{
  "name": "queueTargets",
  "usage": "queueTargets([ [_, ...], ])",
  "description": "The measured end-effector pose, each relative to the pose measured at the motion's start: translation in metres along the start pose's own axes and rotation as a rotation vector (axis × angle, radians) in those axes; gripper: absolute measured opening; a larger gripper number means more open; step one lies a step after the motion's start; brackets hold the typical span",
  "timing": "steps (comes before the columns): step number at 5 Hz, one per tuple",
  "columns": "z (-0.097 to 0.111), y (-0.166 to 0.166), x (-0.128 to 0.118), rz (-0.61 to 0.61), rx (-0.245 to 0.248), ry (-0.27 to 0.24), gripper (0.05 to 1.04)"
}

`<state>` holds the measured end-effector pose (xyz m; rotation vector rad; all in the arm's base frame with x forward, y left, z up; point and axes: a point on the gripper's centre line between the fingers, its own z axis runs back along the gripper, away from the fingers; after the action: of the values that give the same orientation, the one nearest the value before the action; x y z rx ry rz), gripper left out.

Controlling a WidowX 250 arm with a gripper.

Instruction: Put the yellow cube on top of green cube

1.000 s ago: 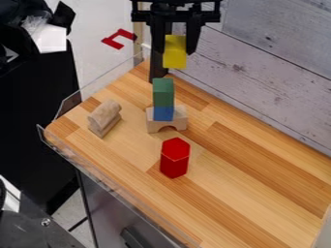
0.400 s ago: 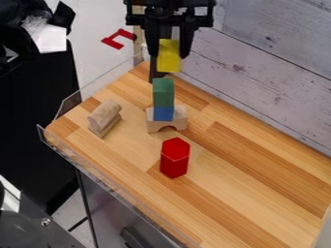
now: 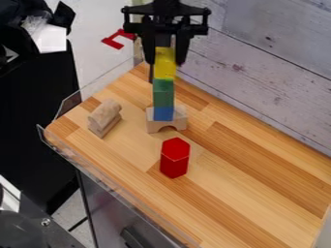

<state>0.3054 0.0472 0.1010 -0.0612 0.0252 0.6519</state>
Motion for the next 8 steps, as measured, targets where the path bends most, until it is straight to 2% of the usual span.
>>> queueTargets([
  [8,-0.02,0.001,0.001,0.039,0.015,0.043,0.519],
])
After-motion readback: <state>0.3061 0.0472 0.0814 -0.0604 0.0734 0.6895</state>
